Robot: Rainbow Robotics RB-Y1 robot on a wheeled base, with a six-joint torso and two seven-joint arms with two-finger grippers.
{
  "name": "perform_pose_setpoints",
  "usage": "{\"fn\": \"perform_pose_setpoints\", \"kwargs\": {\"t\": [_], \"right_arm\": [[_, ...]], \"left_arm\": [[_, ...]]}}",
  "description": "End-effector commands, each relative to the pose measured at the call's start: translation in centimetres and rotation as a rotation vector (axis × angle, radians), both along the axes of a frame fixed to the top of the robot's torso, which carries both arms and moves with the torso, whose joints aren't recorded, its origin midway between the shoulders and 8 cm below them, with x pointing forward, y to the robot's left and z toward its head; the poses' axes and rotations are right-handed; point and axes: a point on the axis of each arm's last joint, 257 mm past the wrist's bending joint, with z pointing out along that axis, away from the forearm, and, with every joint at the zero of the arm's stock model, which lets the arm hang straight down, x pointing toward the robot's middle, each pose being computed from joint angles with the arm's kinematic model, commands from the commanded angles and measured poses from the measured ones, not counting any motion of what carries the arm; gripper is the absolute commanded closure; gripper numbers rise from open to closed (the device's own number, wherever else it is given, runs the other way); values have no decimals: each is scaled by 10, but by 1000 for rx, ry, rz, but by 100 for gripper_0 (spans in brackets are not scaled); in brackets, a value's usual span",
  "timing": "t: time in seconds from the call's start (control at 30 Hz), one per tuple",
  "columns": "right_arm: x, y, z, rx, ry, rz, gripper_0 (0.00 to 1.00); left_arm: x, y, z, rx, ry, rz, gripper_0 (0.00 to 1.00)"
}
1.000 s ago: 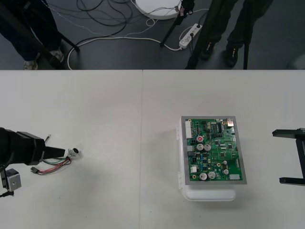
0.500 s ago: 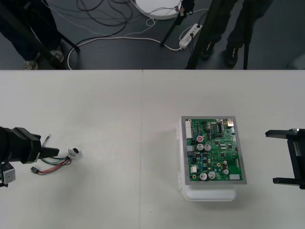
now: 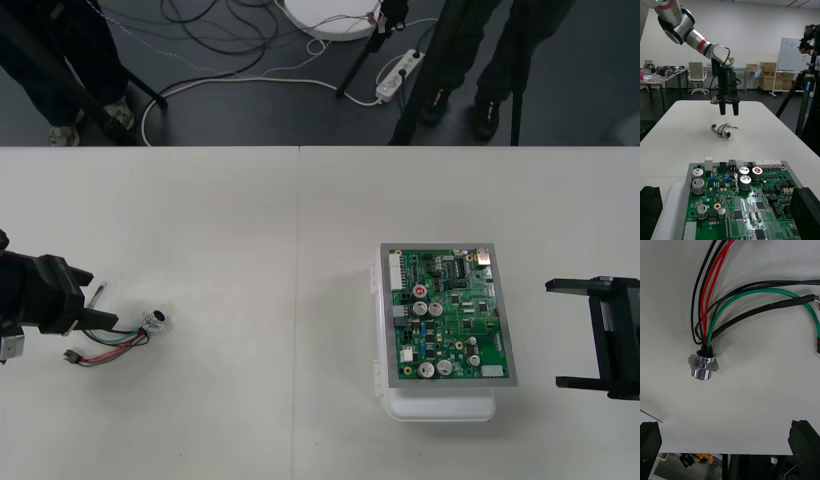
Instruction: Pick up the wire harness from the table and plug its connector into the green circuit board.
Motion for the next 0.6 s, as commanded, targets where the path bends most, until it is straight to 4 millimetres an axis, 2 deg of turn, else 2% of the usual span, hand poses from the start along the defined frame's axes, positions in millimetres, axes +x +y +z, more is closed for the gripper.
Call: {"fn": "perform_pose_setpoints", "kwargs": {"t": [0.03,0.13,0.43,0.6], "right_arm": [[8,-14,8,-38,-78,9,0],[13,-14,4,-39,-76,6,0],[24,-14,1,-30,-69,-16,0],[24,-12,3,-18,-60,-11,0]], "left_arm": [[-8,-20,-8,20,37,-181,0],[-12,-24,-21,16,65,-223,0],[-24,-40,-39,9,146,-295,0],[-18,-48,-47,-4,181,-289,0]]}}
